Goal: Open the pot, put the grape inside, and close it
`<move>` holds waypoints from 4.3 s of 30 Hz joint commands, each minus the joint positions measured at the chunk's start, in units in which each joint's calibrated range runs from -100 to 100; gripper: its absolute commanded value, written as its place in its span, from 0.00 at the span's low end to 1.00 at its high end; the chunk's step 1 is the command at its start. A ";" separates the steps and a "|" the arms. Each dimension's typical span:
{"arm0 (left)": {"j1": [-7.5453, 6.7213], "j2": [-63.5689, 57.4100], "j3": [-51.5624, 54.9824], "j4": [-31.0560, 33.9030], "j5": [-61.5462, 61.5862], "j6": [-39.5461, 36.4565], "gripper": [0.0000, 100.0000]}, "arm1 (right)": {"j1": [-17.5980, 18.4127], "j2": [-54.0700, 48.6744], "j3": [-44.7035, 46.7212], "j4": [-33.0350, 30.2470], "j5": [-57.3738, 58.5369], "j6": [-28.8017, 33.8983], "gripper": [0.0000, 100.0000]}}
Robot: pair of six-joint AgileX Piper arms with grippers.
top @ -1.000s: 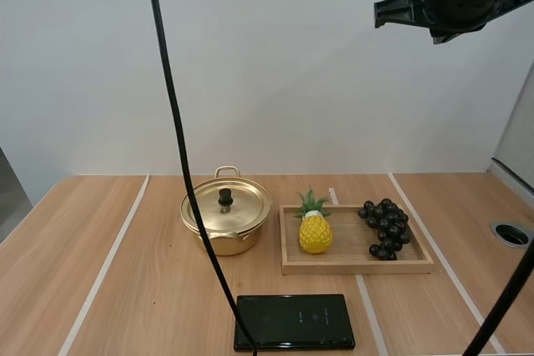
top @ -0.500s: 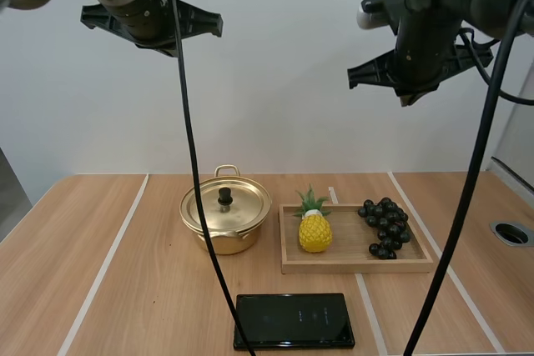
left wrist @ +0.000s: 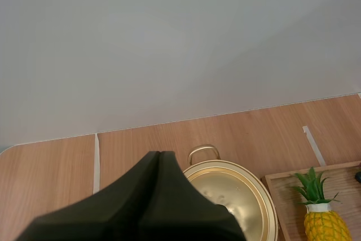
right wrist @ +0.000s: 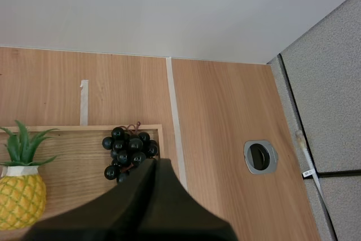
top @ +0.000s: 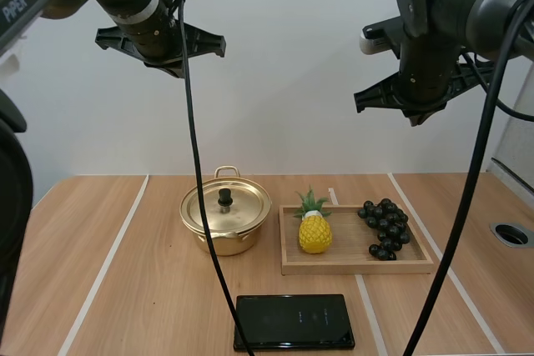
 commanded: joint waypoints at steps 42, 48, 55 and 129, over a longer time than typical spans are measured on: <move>-0.13 7.82 8.44 -5.21 5.00 11.31 1.00 | -0.20 -0.38 0.11 -0.67 0.10 -0.19 1.00; -0.13 10.38 13.02 -7.05 4.16 14.18 1.00 | -0.20 -0.38 0.11 -0.67 0.10 -0.19 1.00; -0.13 11.88 15.72 -12.54 2.71 20.54 1.00 | -0.20 -0.38 0.11 -0.67 0.10 -0.19 1.00; -0.13 26.73 15.27 -18.24 -4.45 27.59 0.00 | -0.20 -0.38 0.11 -0.43 0.10 -0.19 1.00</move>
